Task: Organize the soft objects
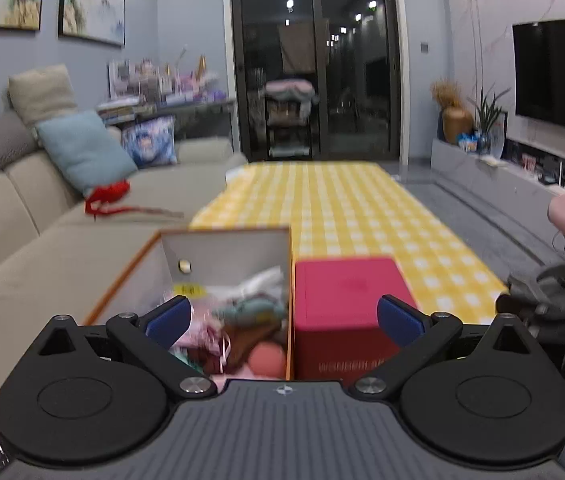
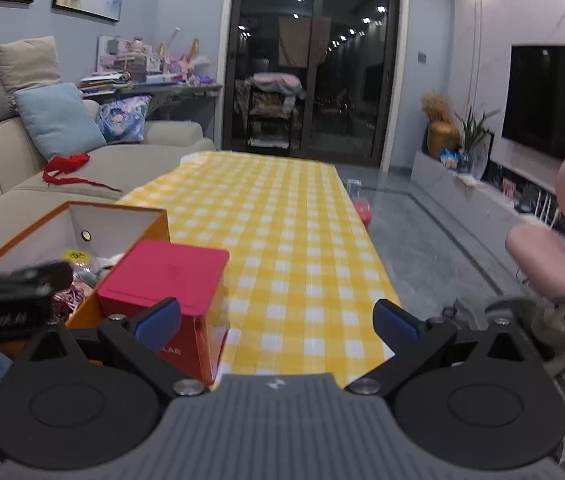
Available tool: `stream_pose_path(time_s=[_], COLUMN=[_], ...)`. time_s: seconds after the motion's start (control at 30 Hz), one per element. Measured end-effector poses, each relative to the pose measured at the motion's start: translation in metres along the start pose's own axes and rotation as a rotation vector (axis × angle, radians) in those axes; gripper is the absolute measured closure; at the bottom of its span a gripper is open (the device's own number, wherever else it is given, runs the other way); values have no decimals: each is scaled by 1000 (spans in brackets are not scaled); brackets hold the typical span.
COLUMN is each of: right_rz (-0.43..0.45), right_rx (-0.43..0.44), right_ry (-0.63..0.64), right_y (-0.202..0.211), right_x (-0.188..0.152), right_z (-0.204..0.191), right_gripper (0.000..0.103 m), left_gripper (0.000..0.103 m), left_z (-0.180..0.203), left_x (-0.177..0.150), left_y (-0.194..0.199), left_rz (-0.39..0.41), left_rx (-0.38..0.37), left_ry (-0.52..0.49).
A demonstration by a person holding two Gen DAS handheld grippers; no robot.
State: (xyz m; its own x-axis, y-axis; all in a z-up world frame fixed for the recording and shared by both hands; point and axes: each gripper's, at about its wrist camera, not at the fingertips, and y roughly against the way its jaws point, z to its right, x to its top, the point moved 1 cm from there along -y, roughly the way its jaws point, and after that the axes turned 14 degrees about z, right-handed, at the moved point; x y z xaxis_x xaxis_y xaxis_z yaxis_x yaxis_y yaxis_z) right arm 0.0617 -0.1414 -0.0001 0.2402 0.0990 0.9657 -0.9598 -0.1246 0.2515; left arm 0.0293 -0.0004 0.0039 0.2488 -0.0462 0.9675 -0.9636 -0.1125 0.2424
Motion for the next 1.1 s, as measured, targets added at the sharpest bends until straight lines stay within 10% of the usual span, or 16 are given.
stream_pose_path(time_s=[1.1], right_rz=[-92], right_rx=[-30], right_ry=[-28], right_y=[-18], right_x=[-26], right_z=[11], right_gripper=[3], left_gripper=[0], left_z=[0], left_x=[-20], left_y=[-4], left_rz=[-93], left_rx=[-7], left_ry=[-25])
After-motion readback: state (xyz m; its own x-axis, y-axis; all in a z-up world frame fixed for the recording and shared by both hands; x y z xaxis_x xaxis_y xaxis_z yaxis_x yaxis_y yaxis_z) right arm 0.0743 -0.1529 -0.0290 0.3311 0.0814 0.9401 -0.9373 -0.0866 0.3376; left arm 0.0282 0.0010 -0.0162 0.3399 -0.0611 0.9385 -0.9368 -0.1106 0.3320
